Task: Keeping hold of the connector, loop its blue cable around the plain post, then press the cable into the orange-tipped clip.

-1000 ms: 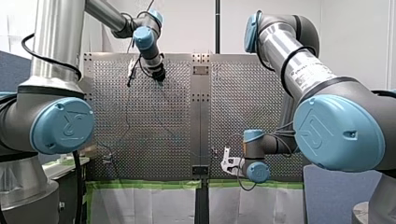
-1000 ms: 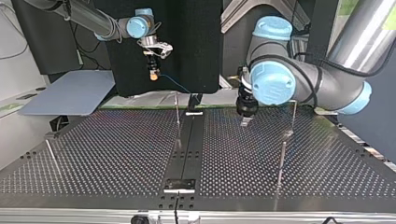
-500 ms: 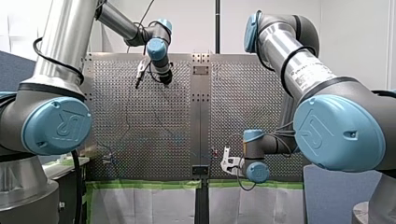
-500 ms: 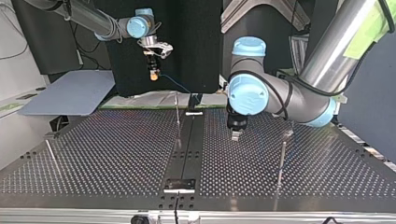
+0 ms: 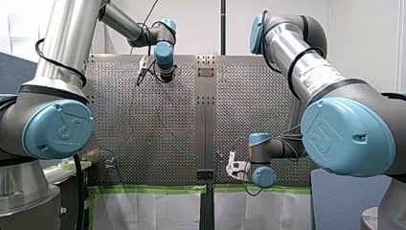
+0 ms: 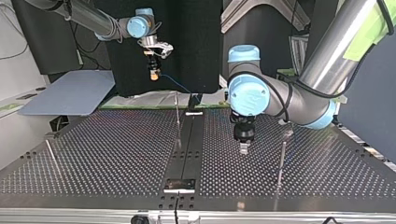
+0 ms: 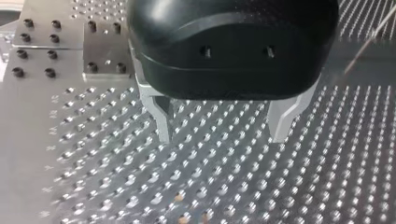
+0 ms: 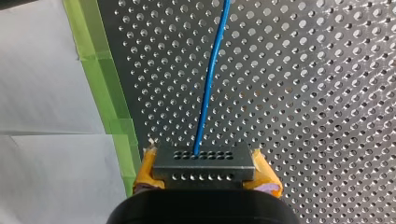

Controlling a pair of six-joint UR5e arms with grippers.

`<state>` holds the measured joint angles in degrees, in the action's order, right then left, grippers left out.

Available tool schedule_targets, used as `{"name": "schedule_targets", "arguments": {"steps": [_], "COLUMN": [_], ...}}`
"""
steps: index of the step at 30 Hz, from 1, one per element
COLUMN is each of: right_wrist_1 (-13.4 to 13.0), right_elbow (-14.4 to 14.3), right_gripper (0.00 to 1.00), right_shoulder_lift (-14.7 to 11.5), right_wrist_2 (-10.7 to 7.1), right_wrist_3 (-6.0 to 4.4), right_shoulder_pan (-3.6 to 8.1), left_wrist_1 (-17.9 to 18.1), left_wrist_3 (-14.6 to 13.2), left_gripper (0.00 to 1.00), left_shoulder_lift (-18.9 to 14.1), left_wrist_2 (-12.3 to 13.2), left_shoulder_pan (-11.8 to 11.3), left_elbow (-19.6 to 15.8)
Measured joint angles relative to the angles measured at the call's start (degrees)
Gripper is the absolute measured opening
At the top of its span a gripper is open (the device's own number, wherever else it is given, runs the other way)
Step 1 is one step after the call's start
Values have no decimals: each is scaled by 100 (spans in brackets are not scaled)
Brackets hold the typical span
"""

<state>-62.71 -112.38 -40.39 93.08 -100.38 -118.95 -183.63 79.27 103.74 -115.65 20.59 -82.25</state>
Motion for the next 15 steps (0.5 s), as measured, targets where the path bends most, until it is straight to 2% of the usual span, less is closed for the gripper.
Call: {"name": "schedule_targets", "arguments": {"steps": [8,15], "right_wrist_1": [-13,-14], "right_elbow": [0,0], "right_gripper": [0,0], "right_shoulder_lift": [-1,-1], "right_wrist_2": [0,1], "right_wrist_3": [0,0], "right_shoulder_pan": [-2,-7], "left_wrist_1": [476,707], "left_wrist_3": [-476,-895], "left_gripper": [100,100], "left_shoulder_lift": [242,585], "left_wrist_2": [-200,-589], "left_shoulder_pan": [50,38], "left_elbow": [0,0]}}
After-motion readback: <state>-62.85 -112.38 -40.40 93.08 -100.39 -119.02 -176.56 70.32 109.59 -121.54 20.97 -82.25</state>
